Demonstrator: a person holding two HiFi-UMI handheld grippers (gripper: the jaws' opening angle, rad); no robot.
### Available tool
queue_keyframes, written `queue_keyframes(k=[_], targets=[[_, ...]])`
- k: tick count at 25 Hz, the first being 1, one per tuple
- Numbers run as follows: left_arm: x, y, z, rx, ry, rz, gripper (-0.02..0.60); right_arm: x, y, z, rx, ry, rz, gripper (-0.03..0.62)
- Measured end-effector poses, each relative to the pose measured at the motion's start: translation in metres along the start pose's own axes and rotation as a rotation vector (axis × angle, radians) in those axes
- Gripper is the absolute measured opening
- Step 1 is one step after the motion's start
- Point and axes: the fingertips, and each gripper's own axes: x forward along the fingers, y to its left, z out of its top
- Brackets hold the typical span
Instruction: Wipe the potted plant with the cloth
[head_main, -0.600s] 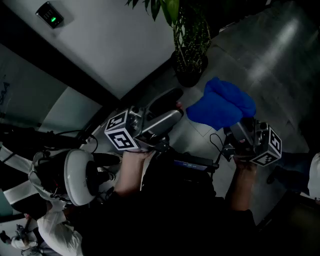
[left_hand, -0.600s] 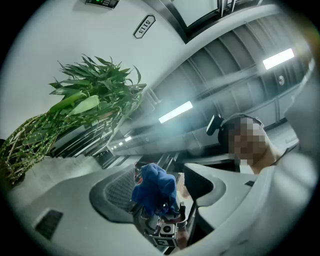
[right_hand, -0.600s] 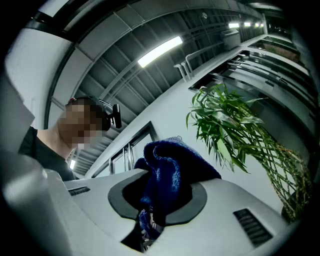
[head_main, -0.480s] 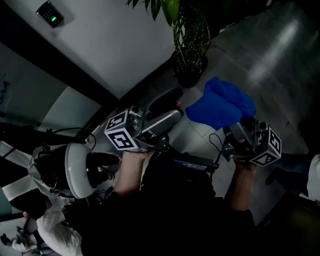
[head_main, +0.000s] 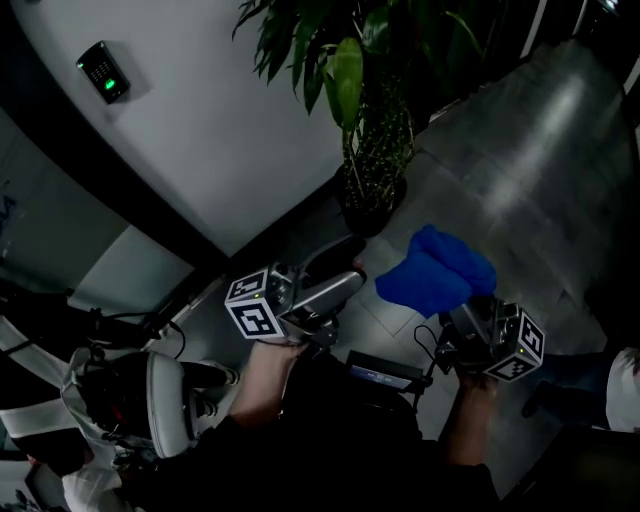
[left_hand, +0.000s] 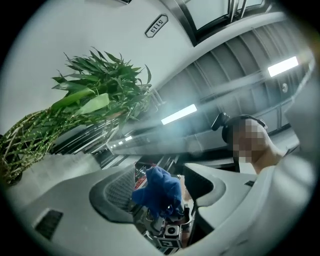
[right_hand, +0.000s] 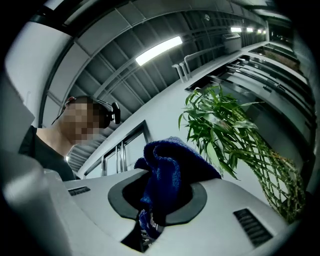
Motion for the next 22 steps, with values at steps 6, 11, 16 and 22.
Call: queue_keyframes(k=[6,11,16,22], targets=[[0.017,0.076,0.054,-0.002,0.000,0.013,0.337,0.043,-0.068,0.013,-0.057,0.016,-0.055,0.072],[0.012,0.136,0.123,0.024,-0.065,0.073,0.339,0.093,-0.115,0.014,-0.101,0.050,-0.086,0.072],[0.016,0.185,0.183,0.054,-0.096,0.087,0.344,0.137,-0.153,0.019,-0.192,0.066,-0.141,0.072],[0.039,0.219,0.221,0.064,-0.053,0.034,0.360,0.189,-0.179,0.034,-0.363,0.071,-0.208,0.072]])
